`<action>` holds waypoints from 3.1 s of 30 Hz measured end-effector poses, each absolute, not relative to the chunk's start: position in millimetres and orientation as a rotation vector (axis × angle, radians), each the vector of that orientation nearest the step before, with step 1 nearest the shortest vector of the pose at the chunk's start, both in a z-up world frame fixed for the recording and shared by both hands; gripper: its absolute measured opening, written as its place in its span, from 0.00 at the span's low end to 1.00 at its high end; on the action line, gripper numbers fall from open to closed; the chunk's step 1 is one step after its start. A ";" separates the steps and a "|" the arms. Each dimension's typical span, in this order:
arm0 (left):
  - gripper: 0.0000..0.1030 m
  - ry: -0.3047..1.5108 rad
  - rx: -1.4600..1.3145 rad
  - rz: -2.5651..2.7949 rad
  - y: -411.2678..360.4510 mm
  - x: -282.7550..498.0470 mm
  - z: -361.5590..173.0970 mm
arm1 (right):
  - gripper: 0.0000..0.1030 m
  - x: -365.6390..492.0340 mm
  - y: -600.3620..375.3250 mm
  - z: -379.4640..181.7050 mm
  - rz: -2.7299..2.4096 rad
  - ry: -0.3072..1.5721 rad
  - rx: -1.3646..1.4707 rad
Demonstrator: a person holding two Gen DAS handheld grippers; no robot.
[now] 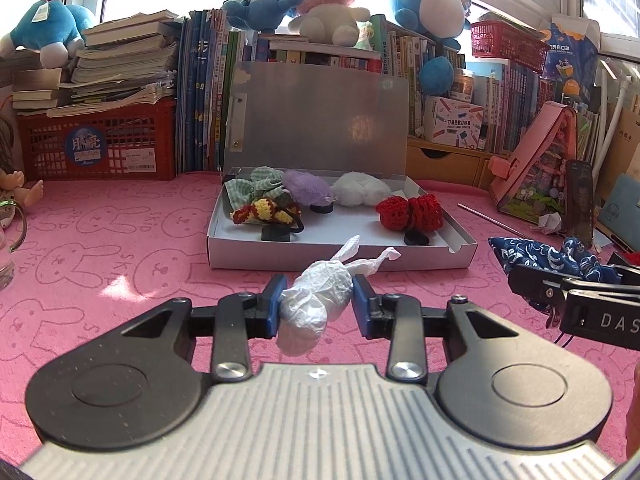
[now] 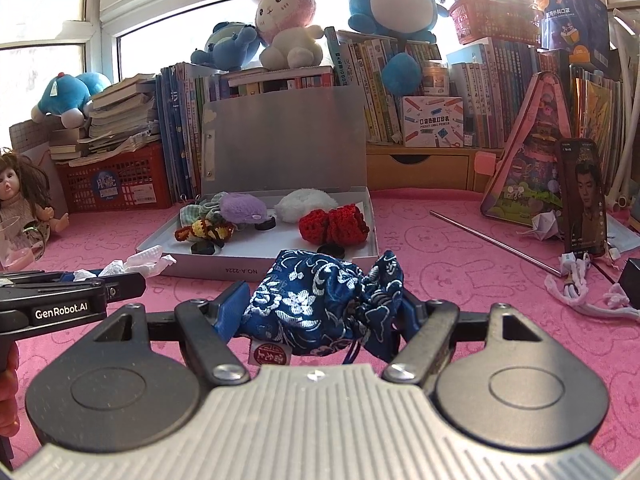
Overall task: Organize objects
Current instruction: 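Carry white doll into box with left tool while right tool carries blue pouch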
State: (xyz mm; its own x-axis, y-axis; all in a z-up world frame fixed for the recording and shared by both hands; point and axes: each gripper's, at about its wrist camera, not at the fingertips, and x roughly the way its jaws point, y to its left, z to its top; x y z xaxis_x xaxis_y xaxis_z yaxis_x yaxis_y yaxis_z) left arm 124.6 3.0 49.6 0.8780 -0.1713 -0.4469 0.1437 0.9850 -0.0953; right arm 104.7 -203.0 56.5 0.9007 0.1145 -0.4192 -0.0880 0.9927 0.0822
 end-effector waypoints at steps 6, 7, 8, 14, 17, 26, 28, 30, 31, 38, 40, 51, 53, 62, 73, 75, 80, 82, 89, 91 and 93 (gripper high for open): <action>0.40 0.476 -0.062 -0.155 6.3 133.8 49.6 | 0.73 115.0 -204.6 58.0 0.098 0.439 0.049; 0.40 0.477 -0.062 -0.153 6.8 135.7 49.8 | 0.73 117.5 -204.7 58.4 0.097 0.441 0.046; 0.40 0.477 -0.064 -0.151 7.1 138.5 50.1 | 0.73 120.0 -204.9 58.7 0.096 0.443 0.045; 0.40 0.477 -0.066 -0.139 8.6 150.8 51.8 | 0.73 132.6 -202.4 59.8 0.092 0.442 0.022; 0.40 0.472 -0.060 -0.136 8.1 155.7 53.7 | 0.73 138.3 -200.0 60.4 0.091 0.442 0.008; 0.40 0.477 -0.063 -0.125 8.3 169.3 53.8 | 0.73 152.3 -194.0 60.2 0.095 0.448 -0.003; 0.40 0.477 -0.061 -0.123 8.0 172.6 53.5 | 0.73 154.9 -192.3 59.6 0.095 0.450 -0.006; 0.40 0.475 -0.062 -0.117 7.8 176.4 53.6 | 0.73 157.3 -191.2 59.3 0.095 0.451 -0.004; 0.40 0.474 -0.063 -0.114 7.8 178.3 53.6 | 0.73 158.9 -191.0 59.2 0.095 0.453 0.000; 0.40 0.461 -0.061 -0.099 7.4 196.6 55.9 | 0.73 173.2 -186.9 58.8 0.099 0.463 -0.001; 0.40 0.461 -0.068 -0.098 8.3 201.6 56.3 | 0.73 178.6 -185.7 58.9 0.102 0.466 -0.004; 0.40 0.454 -0.095 -0.093 17.5 228.6 58.5 | 0.73 208.6 -187.3 62.0 0.124 0.490 0.022; 0.40 0.453 -0.089 -0.096 18.0 233.2 58.5 | 0.73 213.2 -188.6 62.6 0.127 0.494 0.030; 0.40 0.475 -0.099 -0.096 17.1 254.6 51.2 | 0.73 235.4 -191.0 61.9 0.163 0.517 0.087; 0.40 0.482 -0.076 -0.108 5.9 282.4 43.5 | 0.73 269.6 -183.1 56.5 0.198 0.554 0.136; 0.40 0.487 -0.072 -0.106 5.2 286.1 41.0 | 0.73 273.9 -181.8 54.8 0.199 0.559 0.135; 0.40 0.497 -0.073 -0.107 5.4 294.3 35.6 | 0.73 282.8 -176.9 49.0 0.208 0.573 0.120; 0.40 0.501 -0.071 -0.106 5.1 296.9 33.6 | 0.73 285.5 -176.0 46.0 0.210 0.580 0.120; 0.40 0.518 -0.062 -0.099 6.1 304.1 25.5 | 0.73 294.5 -176.1 34.5 0.201 0.607 0.120; 0.40 0.525 -0.062 -0.096 7.0 306.1 22.8 | 0.73 295.7 -177.0 32.0 0.198 0.613 0.121; 0.40 0.531 -0.059 -0.095 7.2 307.4 20.7 | 0.73 297.1 -178.2 29.3 0.195 0.616 0.122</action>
